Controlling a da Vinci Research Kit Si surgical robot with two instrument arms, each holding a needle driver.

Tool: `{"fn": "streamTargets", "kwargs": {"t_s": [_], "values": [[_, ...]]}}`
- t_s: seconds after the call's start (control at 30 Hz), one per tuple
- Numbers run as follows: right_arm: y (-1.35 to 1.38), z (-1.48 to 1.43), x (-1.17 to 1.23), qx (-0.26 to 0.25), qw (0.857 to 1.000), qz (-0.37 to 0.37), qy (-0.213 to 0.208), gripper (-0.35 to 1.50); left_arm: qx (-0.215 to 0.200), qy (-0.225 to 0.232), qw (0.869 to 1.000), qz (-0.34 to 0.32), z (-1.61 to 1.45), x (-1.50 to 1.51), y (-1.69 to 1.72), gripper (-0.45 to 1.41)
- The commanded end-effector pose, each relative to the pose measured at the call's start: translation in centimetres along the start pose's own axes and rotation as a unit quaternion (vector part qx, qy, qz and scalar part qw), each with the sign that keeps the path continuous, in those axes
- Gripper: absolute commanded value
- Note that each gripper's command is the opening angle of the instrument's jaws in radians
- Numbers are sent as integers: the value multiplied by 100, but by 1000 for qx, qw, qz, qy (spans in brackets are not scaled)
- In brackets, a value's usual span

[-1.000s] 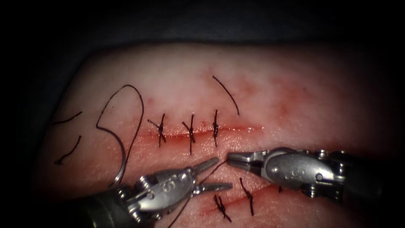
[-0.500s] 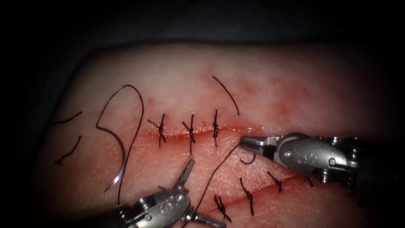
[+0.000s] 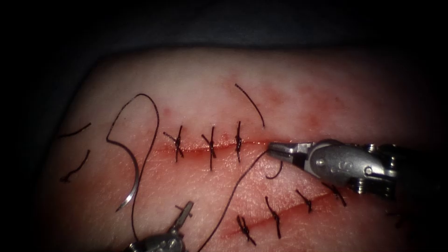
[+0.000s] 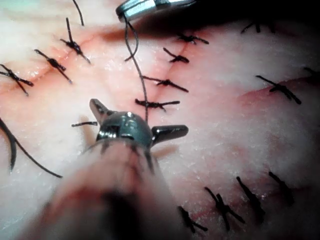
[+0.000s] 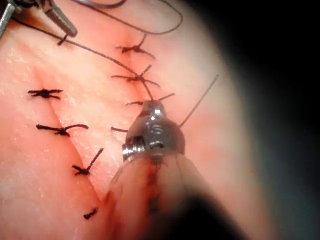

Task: Wound Closure
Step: Regrasp suture

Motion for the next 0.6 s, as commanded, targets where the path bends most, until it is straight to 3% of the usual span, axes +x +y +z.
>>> {"fn": "streamTargets", "kwargs": {"t_s": [0.03, 0.47, 0.57, 0.6], "values": [[3, 11, 4, -1, 1000, -4, 1, -35, 0, -6, 1000, 2, 6, 1, 0, 94], [4, 12, 5, -1, 1000, -3, 1, -35, -3, -28, 1000, 15, 1, -14, 11, 88], [4, 12, 5, -1, 1000, -3, 1, -35, -4, -28, 999, 15, -2, -15, 10, 76], [4, 12, 5, -1, 1000, -3, 1, -35, -4, -28, 999, 15, -3, -15, 10, 64]]}}
